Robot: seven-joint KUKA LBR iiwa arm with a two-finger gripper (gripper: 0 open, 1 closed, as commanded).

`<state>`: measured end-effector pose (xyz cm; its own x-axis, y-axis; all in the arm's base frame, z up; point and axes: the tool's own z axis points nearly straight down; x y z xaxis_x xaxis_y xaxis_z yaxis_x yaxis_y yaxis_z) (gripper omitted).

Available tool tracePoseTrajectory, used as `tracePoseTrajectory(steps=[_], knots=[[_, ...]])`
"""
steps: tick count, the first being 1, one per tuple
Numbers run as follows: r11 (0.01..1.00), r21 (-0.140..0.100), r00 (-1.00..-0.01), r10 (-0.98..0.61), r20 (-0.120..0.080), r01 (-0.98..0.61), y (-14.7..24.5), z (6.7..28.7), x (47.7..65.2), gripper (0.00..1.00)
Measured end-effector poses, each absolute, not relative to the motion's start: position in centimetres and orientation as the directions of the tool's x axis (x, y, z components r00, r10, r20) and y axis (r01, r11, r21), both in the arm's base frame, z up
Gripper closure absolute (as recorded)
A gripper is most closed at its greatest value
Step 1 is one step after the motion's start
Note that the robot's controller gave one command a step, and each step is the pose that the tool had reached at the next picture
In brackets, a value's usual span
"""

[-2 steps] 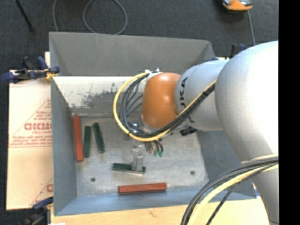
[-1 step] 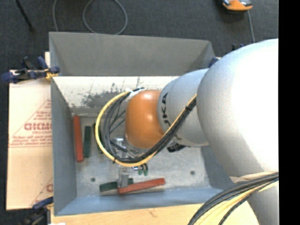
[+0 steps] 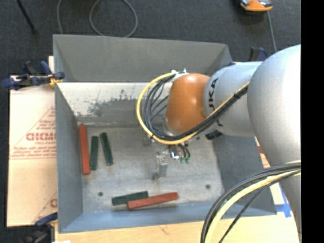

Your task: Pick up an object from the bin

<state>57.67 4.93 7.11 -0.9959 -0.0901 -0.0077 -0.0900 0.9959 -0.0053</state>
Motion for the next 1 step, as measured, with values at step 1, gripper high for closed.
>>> tracePoseTrajectory(steps=[1], knots=[[0.988, -0.007, -0.988, -0.156, -0.010, -0.156, -2.87, 14.70, 56.09, 0.00]])
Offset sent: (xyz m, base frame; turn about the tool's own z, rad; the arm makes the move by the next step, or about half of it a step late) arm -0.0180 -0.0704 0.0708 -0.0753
